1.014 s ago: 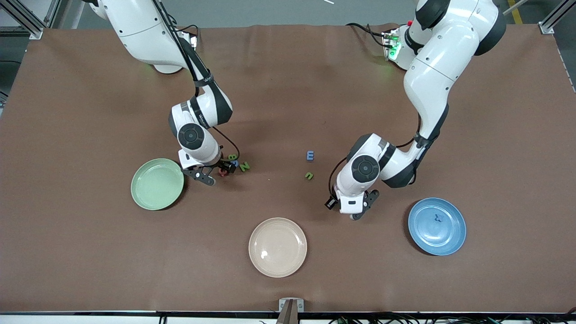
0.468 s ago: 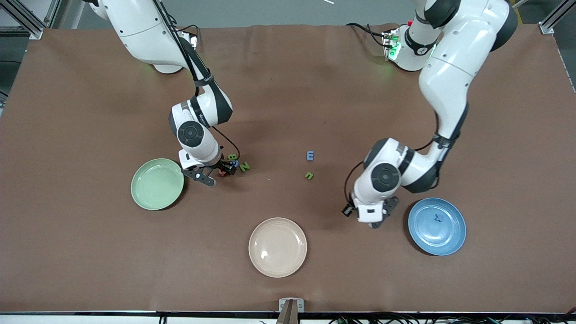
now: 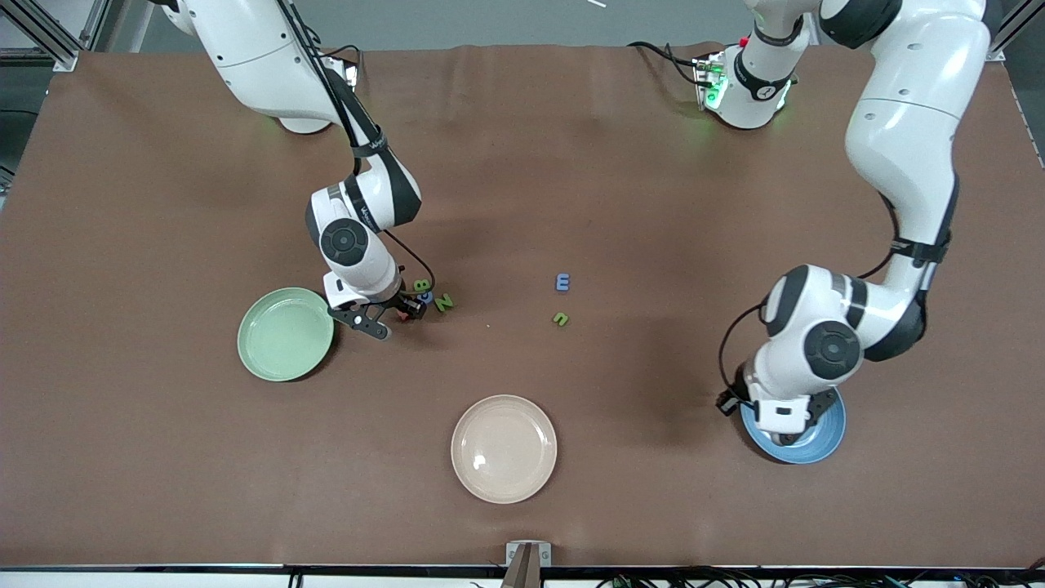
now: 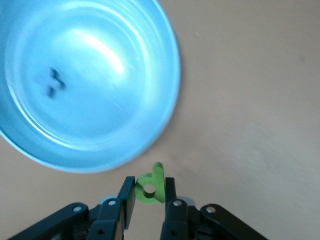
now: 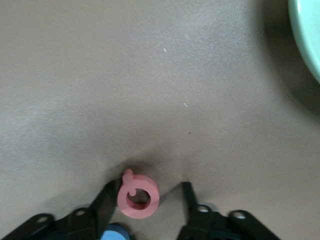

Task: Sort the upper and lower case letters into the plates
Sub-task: 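Carry the d to the blue plate while the right gripper carries Q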

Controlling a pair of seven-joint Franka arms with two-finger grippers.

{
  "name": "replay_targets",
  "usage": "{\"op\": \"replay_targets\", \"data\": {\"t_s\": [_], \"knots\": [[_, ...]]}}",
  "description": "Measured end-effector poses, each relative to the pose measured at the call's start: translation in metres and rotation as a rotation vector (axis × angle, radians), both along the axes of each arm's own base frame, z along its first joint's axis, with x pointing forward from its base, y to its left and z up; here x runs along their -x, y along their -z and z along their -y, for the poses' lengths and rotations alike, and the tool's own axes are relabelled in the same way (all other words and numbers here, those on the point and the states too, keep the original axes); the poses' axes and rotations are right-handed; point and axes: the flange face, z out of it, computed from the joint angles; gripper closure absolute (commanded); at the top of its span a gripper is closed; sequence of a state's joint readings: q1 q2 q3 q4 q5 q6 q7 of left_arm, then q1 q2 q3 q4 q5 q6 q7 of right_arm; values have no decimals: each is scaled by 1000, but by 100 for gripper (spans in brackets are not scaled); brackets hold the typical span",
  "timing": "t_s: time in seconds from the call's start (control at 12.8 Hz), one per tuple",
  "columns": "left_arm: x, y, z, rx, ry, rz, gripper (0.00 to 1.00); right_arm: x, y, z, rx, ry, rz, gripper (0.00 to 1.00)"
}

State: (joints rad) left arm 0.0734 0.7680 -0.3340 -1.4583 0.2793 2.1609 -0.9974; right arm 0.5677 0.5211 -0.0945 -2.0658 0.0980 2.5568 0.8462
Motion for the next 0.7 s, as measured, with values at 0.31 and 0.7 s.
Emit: {"op": "replay_targets", "data": {"t_s": [0.31, 0.7], "knots": [[-4, 5, -59, -4, 66, -28, 0, 0, -4, 1, 1, 5, -3, 100], [4, 11, -52, 17, 89, -64, 0, -32, -29, 53, 3, -58, -32, 100]]}}
